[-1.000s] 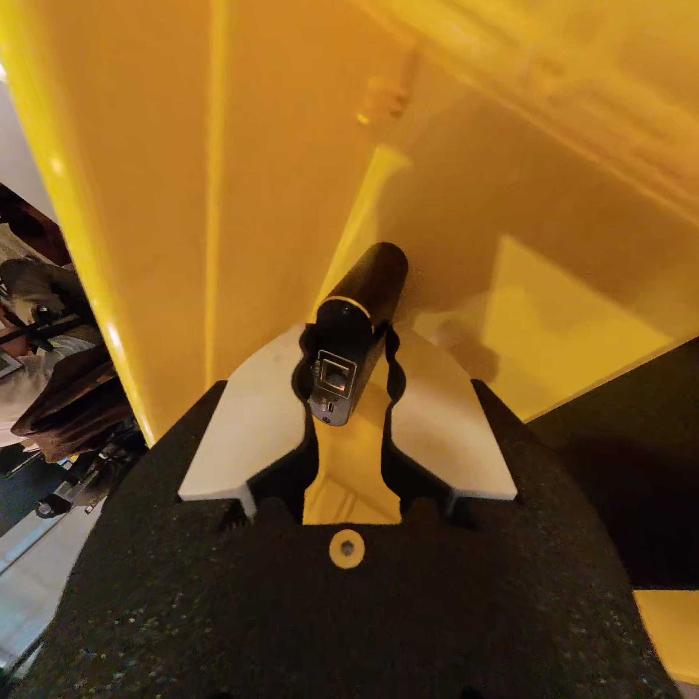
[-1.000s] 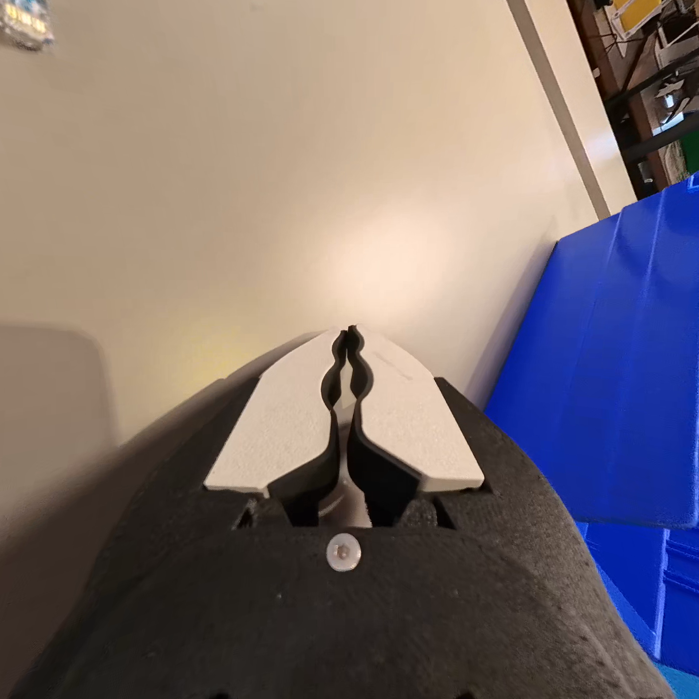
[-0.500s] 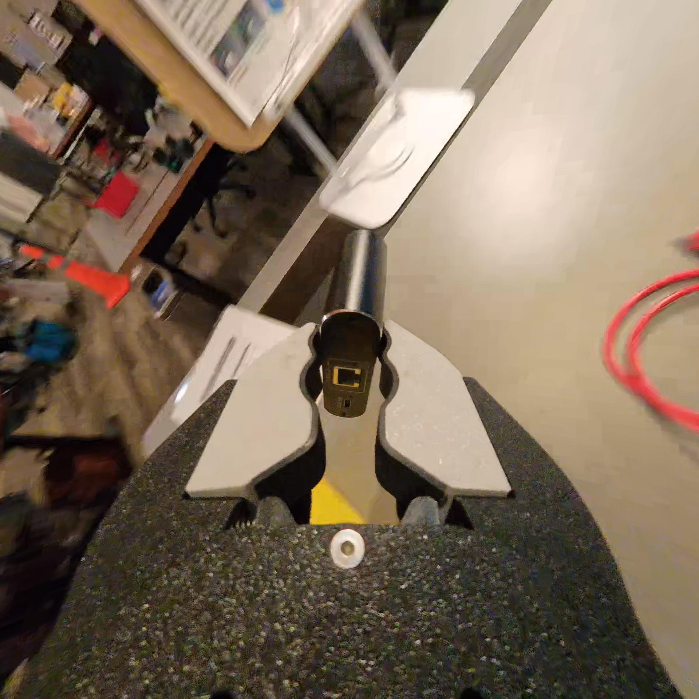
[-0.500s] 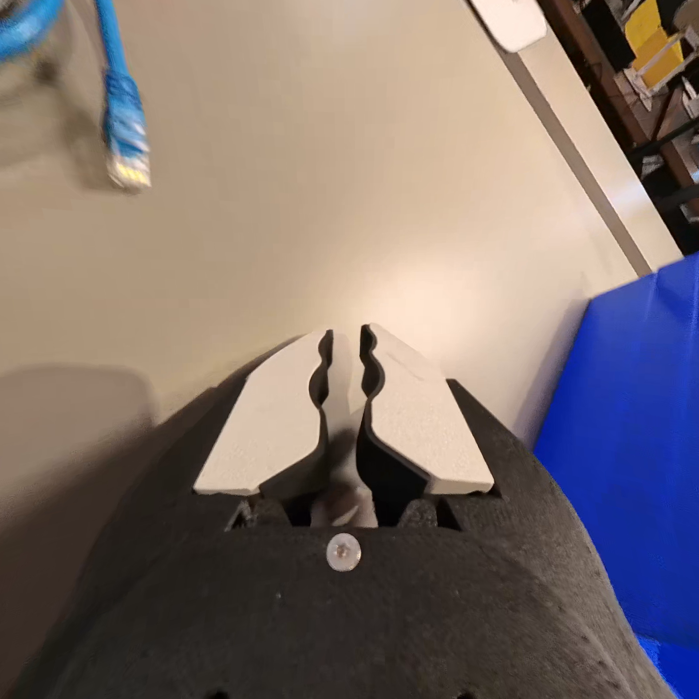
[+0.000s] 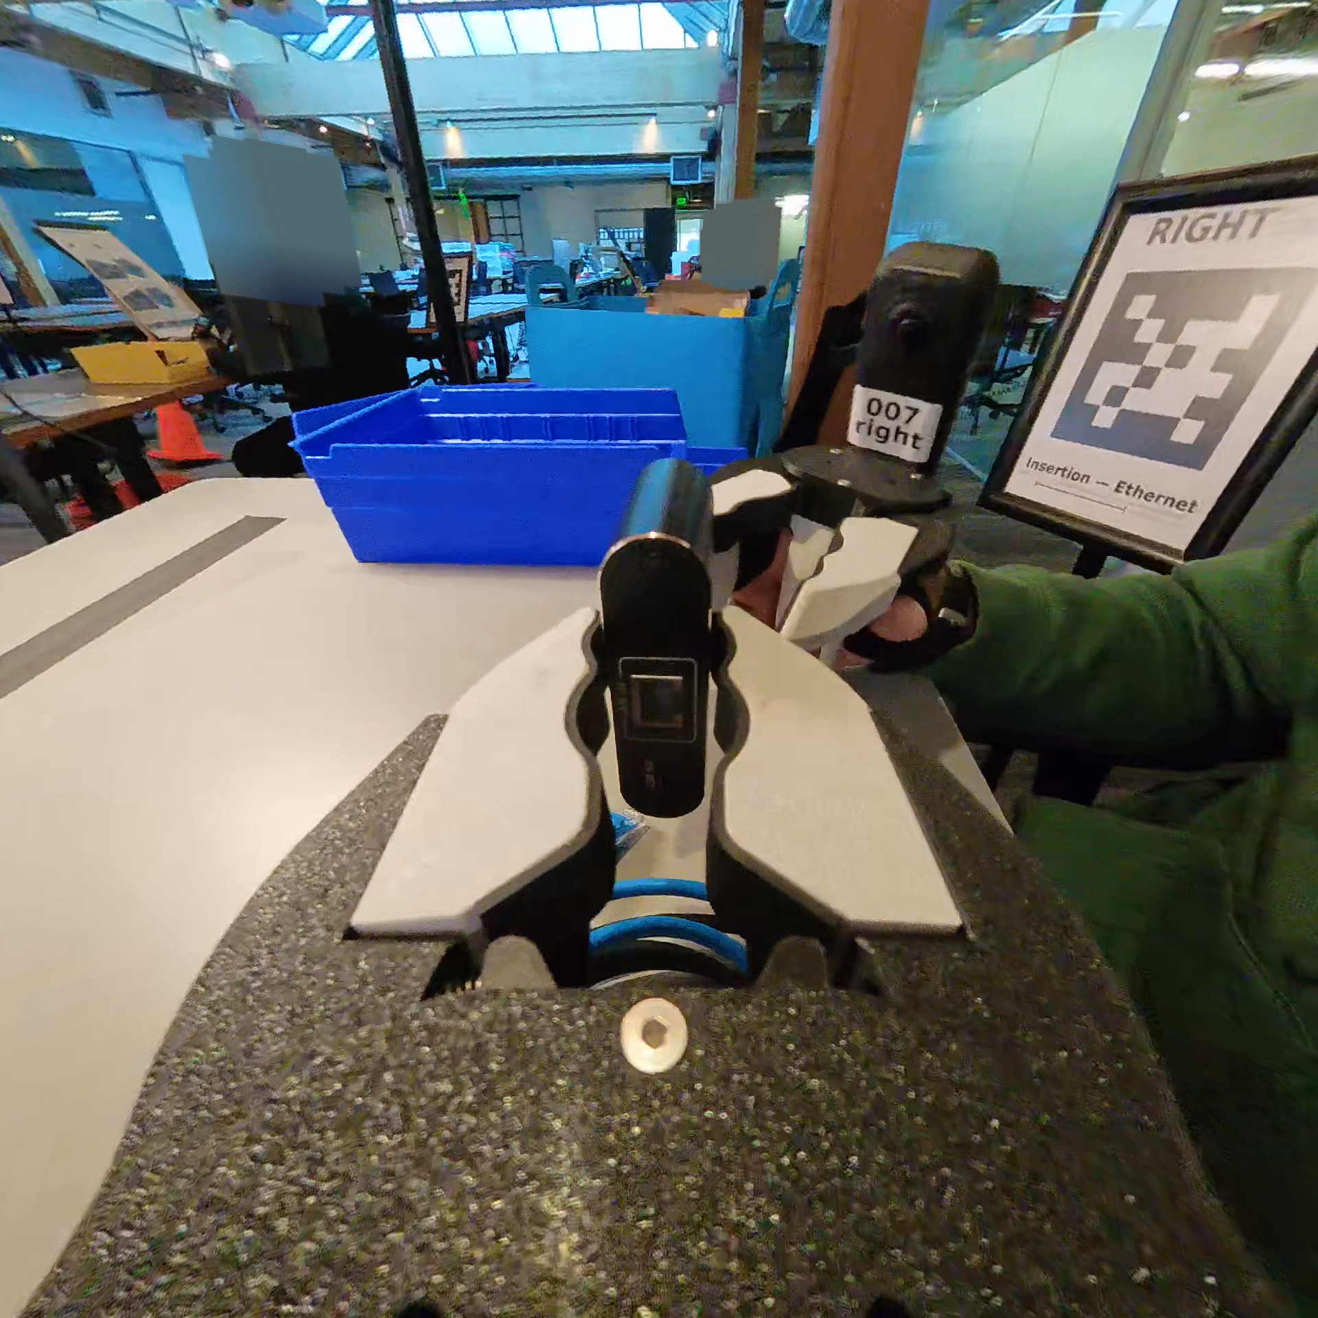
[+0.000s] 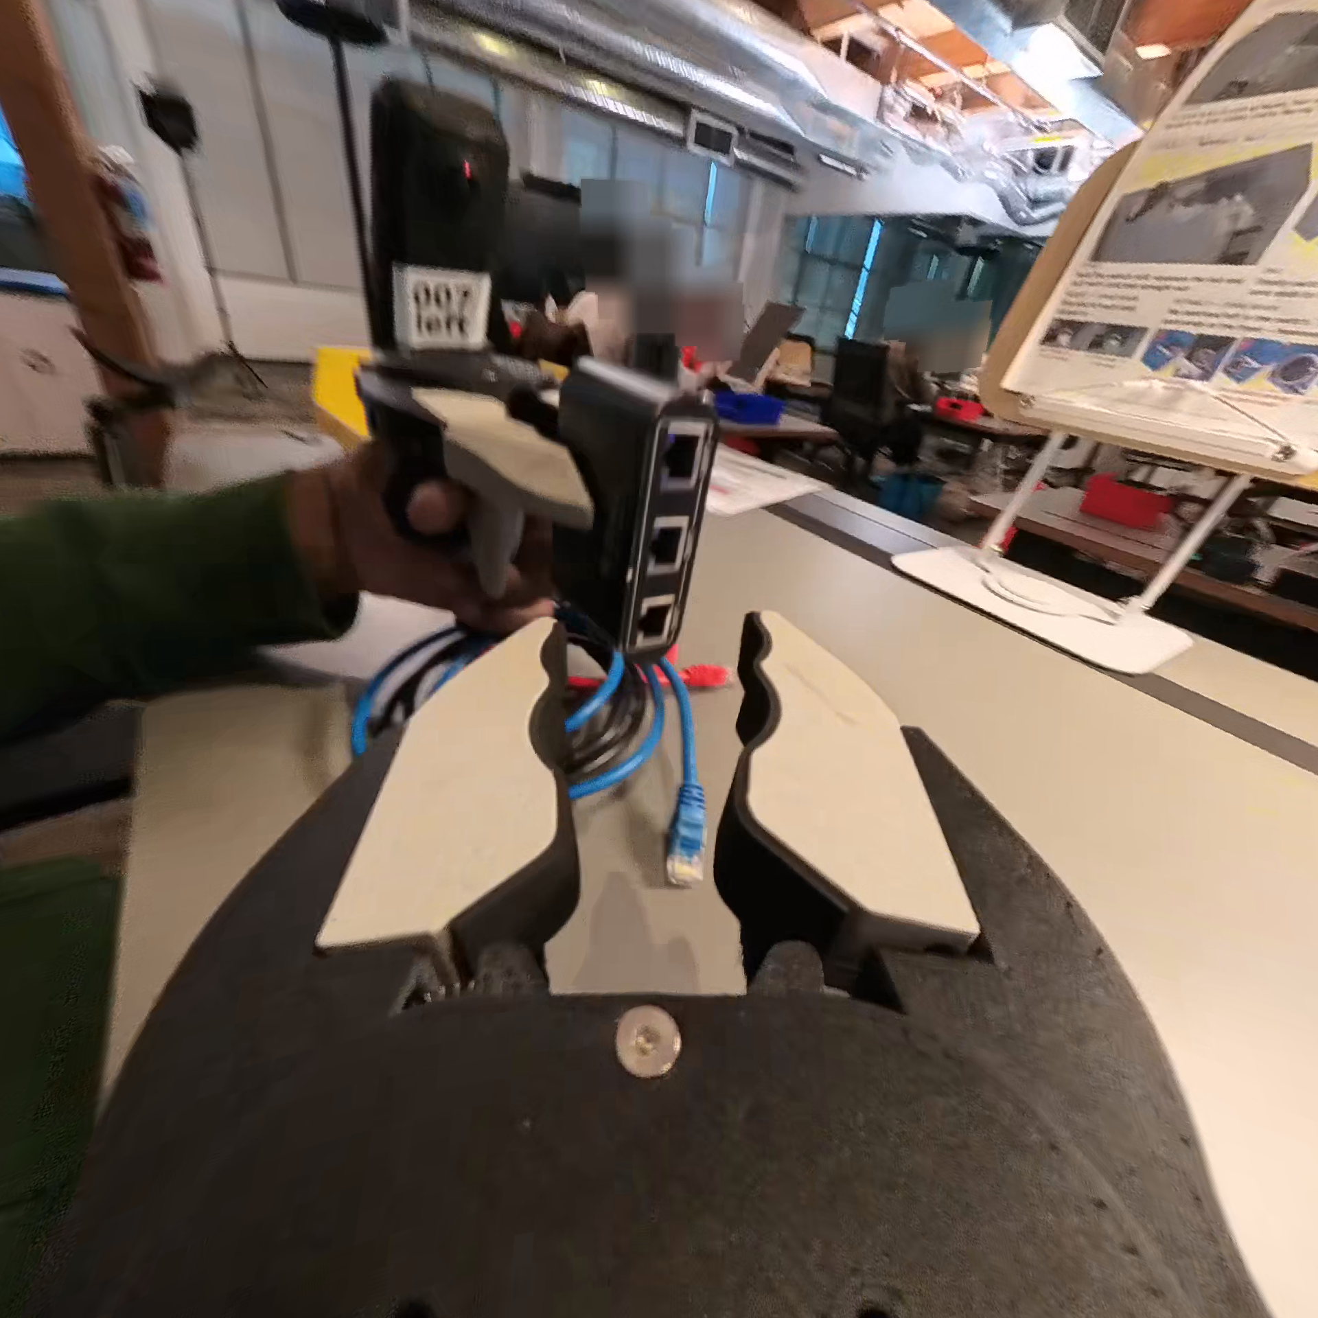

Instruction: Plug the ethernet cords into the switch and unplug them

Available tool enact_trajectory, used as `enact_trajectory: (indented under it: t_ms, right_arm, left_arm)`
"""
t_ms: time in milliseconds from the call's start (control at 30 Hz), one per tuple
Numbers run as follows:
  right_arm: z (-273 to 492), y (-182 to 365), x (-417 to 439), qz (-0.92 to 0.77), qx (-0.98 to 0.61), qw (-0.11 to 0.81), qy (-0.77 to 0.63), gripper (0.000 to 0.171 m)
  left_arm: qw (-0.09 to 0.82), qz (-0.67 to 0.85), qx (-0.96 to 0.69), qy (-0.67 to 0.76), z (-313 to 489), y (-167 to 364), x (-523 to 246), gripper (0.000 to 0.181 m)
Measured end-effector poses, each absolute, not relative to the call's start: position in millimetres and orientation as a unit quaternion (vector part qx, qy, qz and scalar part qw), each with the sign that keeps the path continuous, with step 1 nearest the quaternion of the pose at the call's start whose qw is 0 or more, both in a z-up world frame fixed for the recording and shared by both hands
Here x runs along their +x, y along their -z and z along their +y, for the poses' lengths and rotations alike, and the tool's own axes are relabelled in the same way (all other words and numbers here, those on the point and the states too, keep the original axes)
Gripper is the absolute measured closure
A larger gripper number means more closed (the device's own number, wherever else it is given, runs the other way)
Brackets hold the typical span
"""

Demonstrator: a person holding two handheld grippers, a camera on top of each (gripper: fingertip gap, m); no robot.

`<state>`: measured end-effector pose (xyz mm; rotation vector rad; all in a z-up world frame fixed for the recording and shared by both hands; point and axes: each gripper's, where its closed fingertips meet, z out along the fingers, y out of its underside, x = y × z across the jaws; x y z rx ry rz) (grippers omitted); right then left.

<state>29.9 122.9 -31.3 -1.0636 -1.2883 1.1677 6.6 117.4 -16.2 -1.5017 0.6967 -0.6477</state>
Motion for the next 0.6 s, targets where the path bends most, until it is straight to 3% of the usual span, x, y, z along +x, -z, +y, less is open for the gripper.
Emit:
enact_trajectory:
  t_ms: [233, 300, 367, 600]
  right_arm:
    - [94, 29, 18, -0.572, -0.404, 0.493, -0.516, 0.12]
    - [91, 35, 10, -0.585, -0.406, 0.506, -0.487, 0.136]
    - [93, 38, 7, -0.59, -0.412, 0.512, -0.469, 0.137]
    - [115, 31, 21, -0.549, -0.428, 0.571, -0.434, 0.147]
  left_arm:
    - [0.62, 0.362, -0.628, 0.301, 95, 18, 26, 0.155]
    - [0.61, 0.374, -0.636, 0.29, 95, 25, 30, 0.155]
    - [0.613, 0.368, -0.646, 0.266, 97, 27, 25, 0.152]
    - [0.75, 0.203, -0.605, 0.175, 71, -22, -74, 0.142]
